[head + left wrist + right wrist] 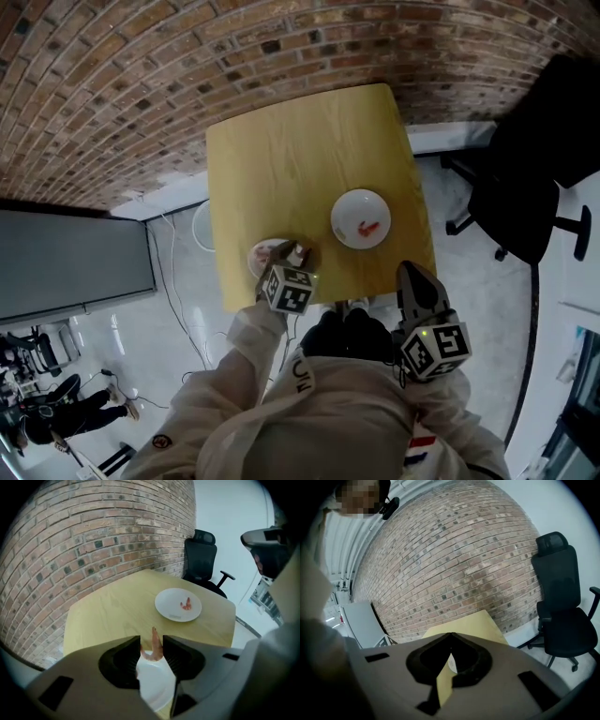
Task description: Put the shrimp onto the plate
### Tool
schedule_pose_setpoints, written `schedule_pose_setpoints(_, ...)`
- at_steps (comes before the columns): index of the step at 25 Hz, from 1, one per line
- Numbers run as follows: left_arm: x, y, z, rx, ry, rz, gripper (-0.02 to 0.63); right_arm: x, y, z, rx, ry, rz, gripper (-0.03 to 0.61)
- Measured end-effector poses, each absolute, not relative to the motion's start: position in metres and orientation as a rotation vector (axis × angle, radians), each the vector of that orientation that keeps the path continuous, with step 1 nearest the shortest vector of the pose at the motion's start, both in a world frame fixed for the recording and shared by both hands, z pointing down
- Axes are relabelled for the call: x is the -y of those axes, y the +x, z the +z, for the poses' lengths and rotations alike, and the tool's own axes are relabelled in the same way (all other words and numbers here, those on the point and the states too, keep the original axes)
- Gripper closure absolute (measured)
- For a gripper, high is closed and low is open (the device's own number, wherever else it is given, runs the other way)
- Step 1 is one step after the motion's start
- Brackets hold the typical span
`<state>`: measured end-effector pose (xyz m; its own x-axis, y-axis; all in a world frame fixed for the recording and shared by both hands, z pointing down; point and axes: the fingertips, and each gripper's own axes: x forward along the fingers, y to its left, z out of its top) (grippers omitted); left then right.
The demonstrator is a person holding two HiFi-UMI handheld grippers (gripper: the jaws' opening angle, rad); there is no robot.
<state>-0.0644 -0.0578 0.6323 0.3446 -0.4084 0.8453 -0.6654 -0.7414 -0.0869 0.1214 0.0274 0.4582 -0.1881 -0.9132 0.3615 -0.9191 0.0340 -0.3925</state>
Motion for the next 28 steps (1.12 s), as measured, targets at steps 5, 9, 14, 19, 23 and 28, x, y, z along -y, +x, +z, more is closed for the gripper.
schedule_pose_setpoints(5,0.069,-0.022,0.629,0.896,2.414,1.363,0.462,-0.037,0.151,0.459,2.183,2.074,0.878,0.555)
schedule_pose_setpoints(9,0.074,0.01,0.627,0.843,2.465,1.369,0.46,-0.046,0.173,0.459,2.136,2.138,0.881,0.555)
schedule_pose_setpoints(14,0.08,0.043,0.627,0.782,2.518,1.386,0.462,-0.059,0.197,0.46,2.07,2.206,0.882,0.555)
schedule_pose_setpoints(19,0.087,0.072,0.635,0.724,2.56,1.409,0.462,-0.071,0.217,0.462,2.001,2.271,0.893,0.555)
schedule_pose_setpoints(23,0.093,0.091,0.644,0.698,2.575,1.427,0.46,-0.079,0.229,0.463,1.958,2.299,0.907,0.555)
schedule_pose_setpoints(28,0.101,0.111,0.653,0.677,2.58,1.419,0.46,-0.087,0.241,0.468,1.911,2.319,0.912,0.555)
